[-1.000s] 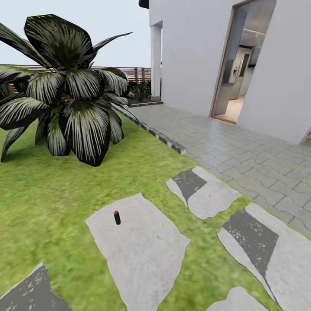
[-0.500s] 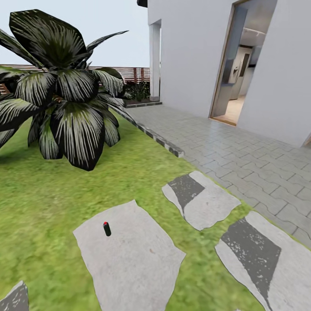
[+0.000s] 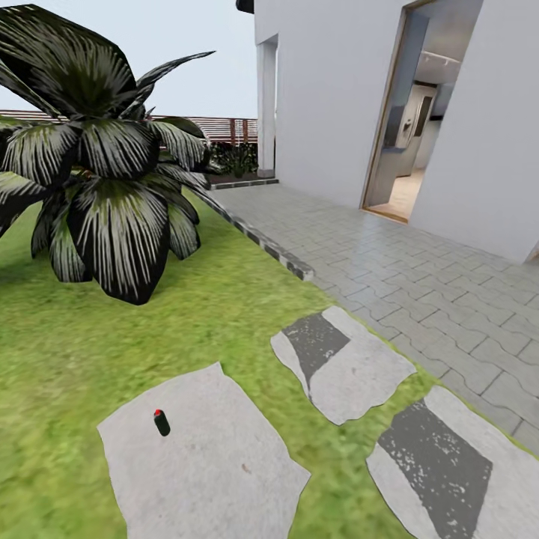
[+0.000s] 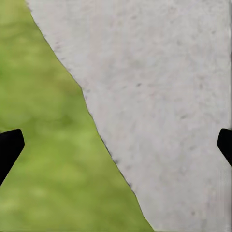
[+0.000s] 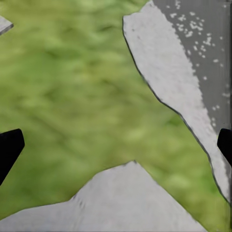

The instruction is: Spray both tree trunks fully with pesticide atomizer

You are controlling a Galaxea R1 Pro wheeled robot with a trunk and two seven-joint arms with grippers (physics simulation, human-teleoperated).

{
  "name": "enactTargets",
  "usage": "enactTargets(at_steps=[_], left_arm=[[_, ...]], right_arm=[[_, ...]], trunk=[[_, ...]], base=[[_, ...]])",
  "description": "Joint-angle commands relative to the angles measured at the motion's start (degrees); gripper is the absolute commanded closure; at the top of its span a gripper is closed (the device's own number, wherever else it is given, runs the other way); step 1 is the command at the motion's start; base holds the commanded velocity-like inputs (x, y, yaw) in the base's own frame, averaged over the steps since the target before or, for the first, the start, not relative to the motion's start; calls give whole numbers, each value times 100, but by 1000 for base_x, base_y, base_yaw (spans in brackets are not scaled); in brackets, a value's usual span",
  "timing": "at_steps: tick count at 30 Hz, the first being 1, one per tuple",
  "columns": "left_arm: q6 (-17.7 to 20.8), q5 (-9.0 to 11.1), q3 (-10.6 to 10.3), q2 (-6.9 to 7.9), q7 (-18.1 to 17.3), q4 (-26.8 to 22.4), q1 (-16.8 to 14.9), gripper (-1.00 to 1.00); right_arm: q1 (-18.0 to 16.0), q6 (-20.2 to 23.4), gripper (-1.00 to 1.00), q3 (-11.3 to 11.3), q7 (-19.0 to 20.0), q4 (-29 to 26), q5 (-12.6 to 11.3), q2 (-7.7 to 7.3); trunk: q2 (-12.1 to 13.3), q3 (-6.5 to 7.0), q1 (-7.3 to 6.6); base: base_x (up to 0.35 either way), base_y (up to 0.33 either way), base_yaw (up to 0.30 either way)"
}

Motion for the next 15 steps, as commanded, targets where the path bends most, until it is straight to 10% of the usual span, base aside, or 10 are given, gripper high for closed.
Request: enactTargets(at_steps=[1,15], left_arm=[[0,0,0,5,0,0,0,-100],[0,0,0,1,0,0,2,-100]], right_arm=[[0,0,-100,0,0,0,0,0],[0,0,-100,0,0,0,0,0]], trunk=[[0,0,0],[0,0,0]], base=[[281,-168,0],[281,-168,0]])
